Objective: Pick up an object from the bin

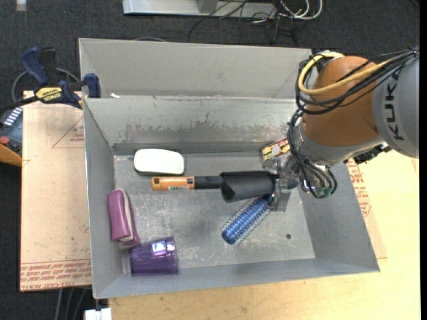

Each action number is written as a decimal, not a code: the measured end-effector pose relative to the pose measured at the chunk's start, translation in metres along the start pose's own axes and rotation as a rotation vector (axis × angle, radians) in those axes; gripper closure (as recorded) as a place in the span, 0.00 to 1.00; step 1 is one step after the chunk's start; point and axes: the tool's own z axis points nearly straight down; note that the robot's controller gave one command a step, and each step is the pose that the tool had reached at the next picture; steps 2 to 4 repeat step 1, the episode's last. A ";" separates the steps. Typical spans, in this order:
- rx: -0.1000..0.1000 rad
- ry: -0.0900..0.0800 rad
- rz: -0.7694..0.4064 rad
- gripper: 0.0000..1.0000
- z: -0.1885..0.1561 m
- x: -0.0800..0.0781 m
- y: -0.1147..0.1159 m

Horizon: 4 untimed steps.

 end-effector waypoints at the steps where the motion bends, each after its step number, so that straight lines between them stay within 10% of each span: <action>1: 0.000 0.012 -0.020 1.00 -0.075 0.008 0.005; 4: 0.000 0.012 -0.020 1.00 -0.075 0.008 0.005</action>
Offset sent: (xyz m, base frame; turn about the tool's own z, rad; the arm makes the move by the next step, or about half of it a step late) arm 0.0063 0.0059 0.1512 -0.0601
